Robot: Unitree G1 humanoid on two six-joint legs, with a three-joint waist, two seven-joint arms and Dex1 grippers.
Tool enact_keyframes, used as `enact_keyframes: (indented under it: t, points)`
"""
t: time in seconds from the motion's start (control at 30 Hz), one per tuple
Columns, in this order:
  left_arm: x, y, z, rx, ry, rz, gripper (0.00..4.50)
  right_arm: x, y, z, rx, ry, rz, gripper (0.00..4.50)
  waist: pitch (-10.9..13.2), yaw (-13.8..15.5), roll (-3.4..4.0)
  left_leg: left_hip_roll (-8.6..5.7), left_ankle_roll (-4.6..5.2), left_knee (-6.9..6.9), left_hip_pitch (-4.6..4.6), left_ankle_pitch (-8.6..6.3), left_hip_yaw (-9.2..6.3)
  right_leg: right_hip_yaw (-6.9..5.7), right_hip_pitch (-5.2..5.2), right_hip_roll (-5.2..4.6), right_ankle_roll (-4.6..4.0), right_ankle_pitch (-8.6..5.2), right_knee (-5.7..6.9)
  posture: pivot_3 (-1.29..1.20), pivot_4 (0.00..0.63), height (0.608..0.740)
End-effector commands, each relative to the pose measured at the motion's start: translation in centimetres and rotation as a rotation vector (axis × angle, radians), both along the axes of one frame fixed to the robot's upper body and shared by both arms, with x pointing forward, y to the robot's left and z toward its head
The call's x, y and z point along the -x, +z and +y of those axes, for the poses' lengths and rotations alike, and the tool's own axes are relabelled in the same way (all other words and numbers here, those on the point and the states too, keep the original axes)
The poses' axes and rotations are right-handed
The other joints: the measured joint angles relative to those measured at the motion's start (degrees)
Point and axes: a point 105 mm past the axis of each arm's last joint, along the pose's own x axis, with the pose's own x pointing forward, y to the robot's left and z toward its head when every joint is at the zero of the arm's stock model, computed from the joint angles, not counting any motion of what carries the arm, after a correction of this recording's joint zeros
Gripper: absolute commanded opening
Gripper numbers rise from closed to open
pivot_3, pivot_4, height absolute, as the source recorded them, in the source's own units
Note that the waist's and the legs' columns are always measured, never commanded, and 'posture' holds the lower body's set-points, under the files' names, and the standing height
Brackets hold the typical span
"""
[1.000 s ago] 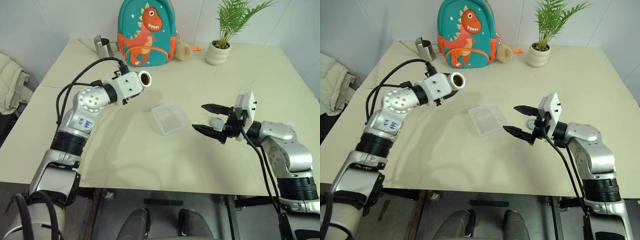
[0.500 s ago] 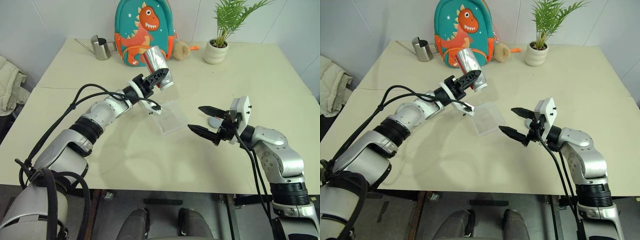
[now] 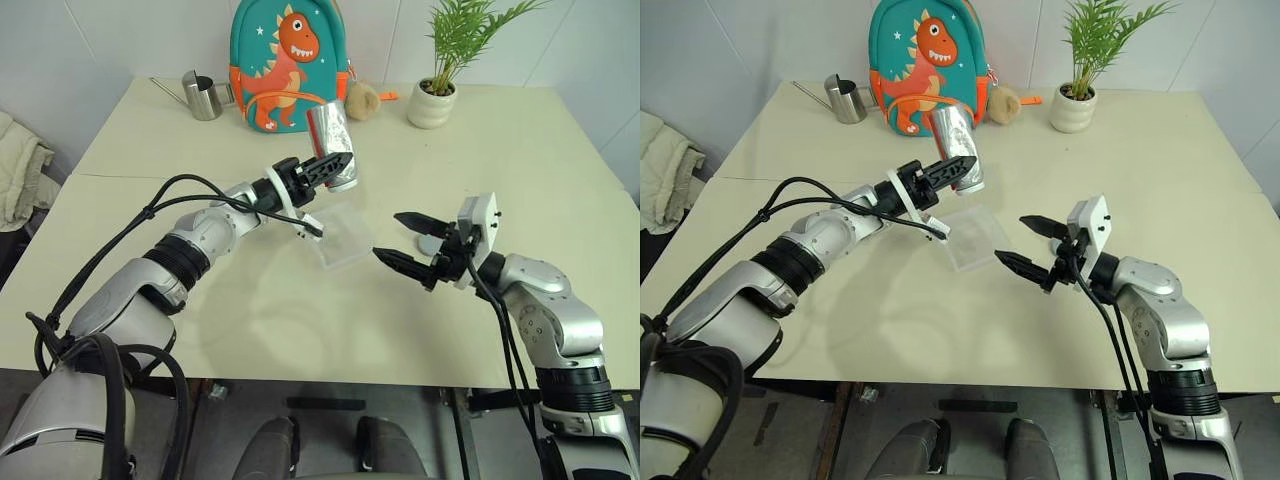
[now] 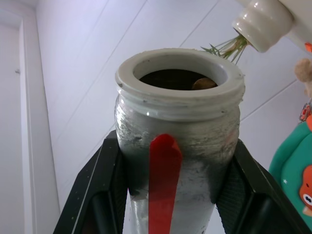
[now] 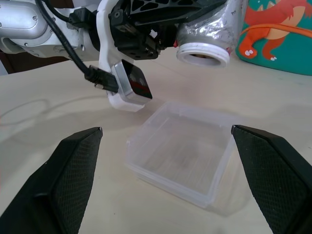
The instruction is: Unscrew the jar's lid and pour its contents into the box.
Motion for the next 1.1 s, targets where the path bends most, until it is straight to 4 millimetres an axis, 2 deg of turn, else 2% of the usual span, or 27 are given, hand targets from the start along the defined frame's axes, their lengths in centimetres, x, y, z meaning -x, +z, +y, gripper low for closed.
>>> enact_keyframes:
  t: [0.03,0.07,0.17,0.23,0.3,0.43,0.63,0.83,1.0,1.1]
  points:
    - [0.4,1.3,0.4,0.028,-0.018,0.034,1.95,0.1,0.7,0.5,-0.011,0.017,-0.039,4.45,0.0,-0.1,0.00,0.00,0.00,0.00,0.00,0.00,0.00,0.00,-0.01,0.00,0.00,0.00,0.00,0.00,0.150,0.740]
    - [0.4,1.3,0.5,0.033,-0.020,0.055,1.95,0.1,0.7,0.5,-0.011,0.018,-0.038,4.45,0.0,-0.1,0.00,0.00,0.00,0.01,0.00,0.00,0.01,0.00,-0.01,0.00,0.00,0.00,0.01,0.00,0.150,0.740]
    - [0.9,1.0,1.4,0.117,-0.035,0.304,1.95,0.2,0.4,0.8,-0.015,0.024,-0.026,4.45,0.0,-0.1,0.00,0.02,0.00,0.02,0.00,0.00,0.01,0.00,-0.02,-0.02,0.00,0.00,0.02,0.00,0.150,0.740]
    - [1.5,1.6,2.5,0.279,-0.067,0.524,1.95,0.1,0.3,0.7,-0.011,0.024,-0.023,4.45,0.0,-0.2,0.00,0.04,-0.01,0.04,0.00,-0.01,0.01,0.00,-0.04,-0.06,0.00,0.00,0.01,0.00,0.150,0.740]
    - [1.4,1.4,3.5,0.422,-0.049,0.731,1.95,0.0,0.3,0.7,-0.010,0.022,-0.022,4.45,0.0,-0.2,0.00,0.08,-0.02,0.08,-0.01,-0.01,0.05,-0.03,-0.07,-0.08,-0.01,0.00,0.03,0.00,0.150,0.740]
    - [-0.6,0.7,7.6,0.988,0.019,1.231,1.95,-0.2,0.1,0.5,0.000,0.021,-0.017,4.45,0.0,-0.3,0.01,0.12,0.03,0.47,-0.03,-0.05,0.08,-0.08,0.02,-0.08,-0.01,0.00,0.12,0.00,0.150,0.740]
    - [-1.4,0.0,11.0,1.450,-0.022,1.588,1.95,-0.5,-0.1,0.1,0.022,0.016,-0.026,4.45,0.0,-0.3,-0.02,0.13,0.13,0.79,-0.01,-0.12,0.02,-0.08,0.16,-0.03,0.02,0.03,0.31,0.00,0.150,0.740]
    - [-0.5,-1.5,10.4,1.557,-0.029,1.889,1.95,-0.8,-0.2,-1.1,0.087,-0.008,-0.066,4.45,0.0,-0.3,-0.03,0.08,0.17,0.74,0.02,-0.14,0.01,-0.06,0.18,-0.03,0.02,0.04,0.30,0.00,0.150,0.740]
    - [-0.4,-2.5,9.8,1.559,0.020,1.972,1.95,-0.8,0.0,-2.2,0.108,-0.029,-0.091,4.45,0.0,-0.3,-0.03,0.08,0.18,0.71,0.02,-0.15,0.00,-0.06,0.18,-0.02,0.02,0.04,0.27,0.00,0.150,0.740]
    - [-0.5,-2.3,9.1,1.538,0.011,1.978,1.95,-0.8,0.0,-2.4,0.113,-0.036,-0.099,4.45,0.0,-0.3,-0.04,0.08,0.17,0.72,0.02,-0.15,0.02,-0.05,0.18,-0.02,0.02,0.04,0.26,0.00,0.150,0.740]
